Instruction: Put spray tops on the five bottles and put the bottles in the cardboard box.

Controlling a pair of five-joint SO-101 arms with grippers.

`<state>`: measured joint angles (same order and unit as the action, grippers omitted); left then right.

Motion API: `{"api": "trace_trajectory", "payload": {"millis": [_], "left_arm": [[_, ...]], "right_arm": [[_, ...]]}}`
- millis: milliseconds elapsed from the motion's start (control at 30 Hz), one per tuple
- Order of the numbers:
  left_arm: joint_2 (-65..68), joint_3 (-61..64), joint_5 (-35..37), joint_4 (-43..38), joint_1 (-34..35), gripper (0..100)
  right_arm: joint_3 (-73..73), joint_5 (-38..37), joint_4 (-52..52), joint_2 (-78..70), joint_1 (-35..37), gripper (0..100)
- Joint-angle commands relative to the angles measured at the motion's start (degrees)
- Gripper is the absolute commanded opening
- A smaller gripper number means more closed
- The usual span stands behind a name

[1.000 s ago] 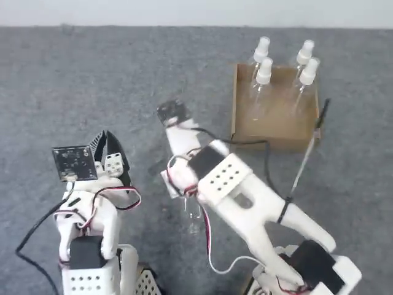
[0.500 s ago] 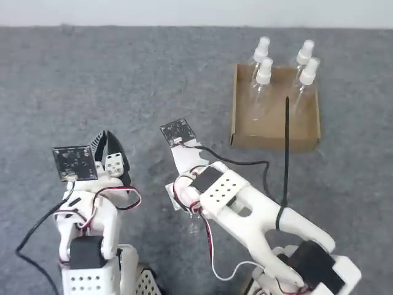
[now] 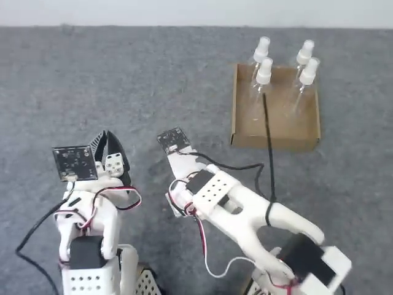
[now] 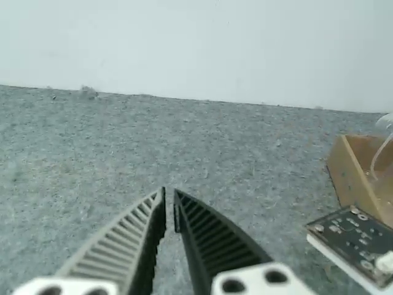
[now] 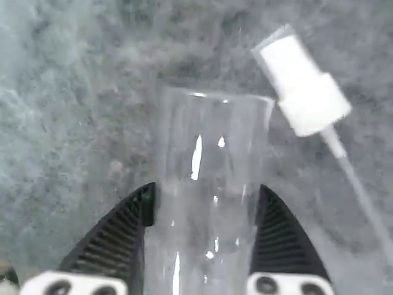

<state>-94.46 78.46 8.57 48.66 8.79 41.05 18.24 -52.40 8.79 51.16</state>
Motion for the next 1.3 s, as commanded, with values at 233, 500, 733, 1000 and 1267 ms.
{"api": "trace_trajectory", "payload": {"millis": [233, 500, 733, 1000, 1267], "left_arm": [[0.26, -1.27, -0.18, -2.29, 0.18, 1], [0.26, -1.19, -0.18, -2.2, 0.09, 1], [0.18, -0.31, -0.18, -1.93, -3.16, 1], [0.35, 0.13, -0.18, -1.93, -4.92, 1], [0.53, 0.13, -0.18, -1.93, -4.92, 1]], "right_arm": [[-11.69, -29.27, -27.56, 30.11, -26.24, 8.0], [-11.87, -44.75, -29.14, 34.24, -64.75, 8.0], [-9.32, -47.12, -14.64, 19.3, -84.79, 7.9], [-14.59, -46.68, -1.01, -6.11, -93.05, 4.3], [-19.25, -46.68, -1.8, -16.13, -94.64, 22.1]]}}
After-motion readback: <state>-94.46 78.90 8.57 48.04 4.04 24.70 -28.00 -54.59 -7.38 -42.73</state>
